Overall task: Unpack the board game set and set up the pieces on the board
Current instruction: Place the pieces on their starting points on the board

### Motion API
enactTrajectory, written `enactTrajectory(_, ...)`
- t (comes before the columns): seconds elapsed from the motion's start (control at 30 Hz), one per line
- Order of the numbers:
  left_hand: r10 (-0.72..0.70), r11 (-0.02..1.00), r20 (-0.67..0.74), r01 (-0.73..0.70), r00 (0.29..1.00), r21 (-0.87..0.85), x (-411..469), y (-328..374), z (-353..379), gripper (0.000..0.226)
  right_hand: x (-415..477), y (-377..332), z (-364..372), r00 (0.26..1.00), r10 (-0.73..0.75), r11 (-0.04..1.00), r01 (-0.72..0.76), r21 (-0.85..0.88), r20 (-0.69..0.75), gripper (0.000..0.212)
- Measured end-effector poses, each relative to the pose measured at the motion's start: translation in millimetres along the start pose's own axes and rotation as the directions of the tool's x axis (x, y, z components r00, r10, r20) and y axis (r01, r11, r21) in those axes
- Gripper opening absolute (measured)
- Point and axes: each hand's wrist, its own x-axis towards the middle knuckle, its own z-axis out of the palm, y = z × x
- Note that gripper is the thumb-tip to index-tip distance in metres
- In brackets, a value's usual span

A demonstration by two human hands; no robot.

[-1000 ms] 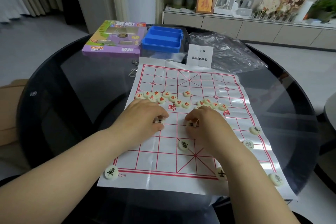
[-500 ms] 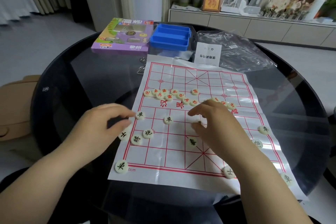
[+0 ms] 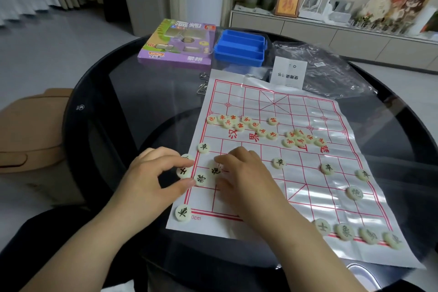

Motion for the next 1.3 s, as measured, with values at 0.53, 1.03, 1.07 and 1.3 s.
enactTrajectory(0.53, -0.085, 0.994, -0.016, 0.086, 0.996, 0.065, 1, -3, 1, 0.042, -1, -1, 6, 0.966, -0.006, 0.999, -0.003, -0.035, -0.257, 0.027)
enactTrajectory(1.03, -0.01, 0.997, -0.034, 0.012, 0.999, 0.076, 1, -5, 1, 0.034, 4, -20, 21, 0.959, -0.11, 0.974, 0.052, -0.219, -0.26, 0.018)
enactTrajectory(1.07, -0.006, 0.997, -0.03, 0.008, 1.0, 0.073, 0, -5, 0, 0.034, 4, -20, 21, 0.958, -0.109, 0.976, 0.053, -0.212, -0.264, 0.019)
enactTrajectory(1.3, -0.004, 1.0, 0.012, 0.004, 1.0, -0.017, -4, -5, -4, 0.035, -11, -5, -11, 0.967, 0.016, 1.0, -0.016, 0.004, -0.253, 0.021)
